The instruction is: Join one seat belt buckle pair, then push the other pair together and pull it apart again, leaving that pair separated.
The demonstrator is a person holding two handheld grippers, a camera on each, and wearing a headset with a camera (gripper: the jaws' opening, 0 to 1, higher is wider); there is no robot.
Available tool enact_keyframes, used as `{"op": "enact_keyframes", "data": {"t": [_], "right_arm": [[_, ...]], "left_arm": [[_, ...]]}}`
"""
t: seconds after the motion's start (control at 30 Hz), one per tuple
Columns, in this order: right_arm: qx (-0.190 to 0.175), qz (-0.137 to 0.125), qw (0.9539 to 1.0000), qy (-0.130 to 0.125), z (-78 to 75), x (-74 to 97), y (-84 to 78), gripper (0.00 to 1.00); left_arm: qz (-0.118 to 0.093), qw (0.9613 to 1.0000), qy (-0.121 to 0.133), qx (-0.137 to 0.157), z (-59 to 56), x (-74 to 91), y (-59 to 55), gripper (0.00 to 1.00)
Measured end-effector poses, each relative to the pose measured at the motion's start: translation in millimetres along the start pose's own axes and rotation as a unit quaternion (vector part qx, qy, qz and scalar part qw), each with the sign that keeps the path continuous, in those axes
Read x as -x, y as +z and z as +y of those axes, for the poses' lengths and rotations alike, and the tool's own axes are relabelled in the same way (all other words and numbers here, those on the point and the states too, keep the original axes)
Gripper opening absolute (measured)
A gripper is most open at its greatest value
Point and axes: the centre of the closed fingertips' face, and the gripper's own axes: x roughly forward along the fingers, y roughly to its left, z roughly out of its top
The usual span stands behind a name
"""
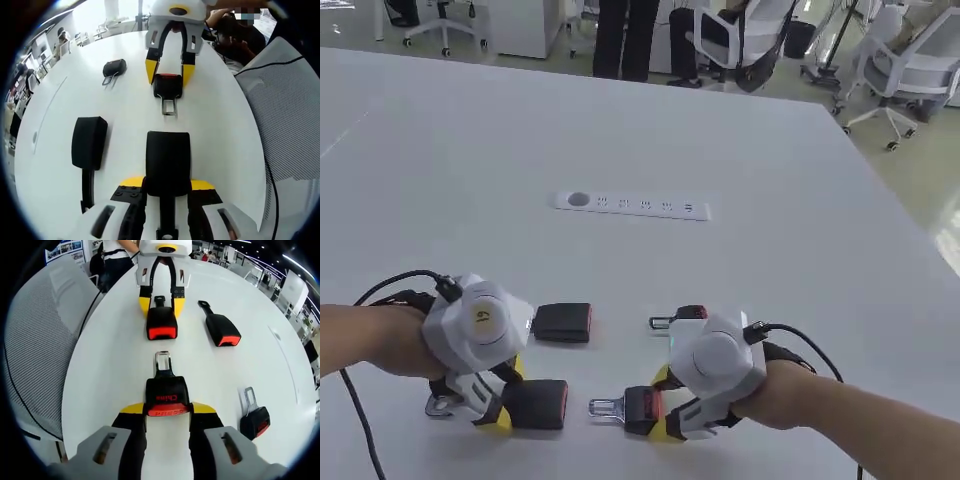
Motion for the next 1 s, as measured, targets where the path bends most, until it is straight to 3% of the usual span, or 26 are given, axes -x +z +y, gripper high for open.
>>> {"op": "enact_keyframes", "data": {"t": [0.83, 1.0], "right_arm": [[-0.007, 0.018, 0.9998, -0.004, -1.1, 16.0, -29.1, 0.31], [-0.007, 0.019, 0.9998, -0.001, -0.5, 16.5, -30.5, 0.31]], "left_arm": [[0.003, 0.9999, -0.006, -0.008, 1.3, -0.3, 1.1, 0.32], [0.013, 0.9997, -0.006, -0.02, 0.5, -1.0, 1.9, 0.32]]}}
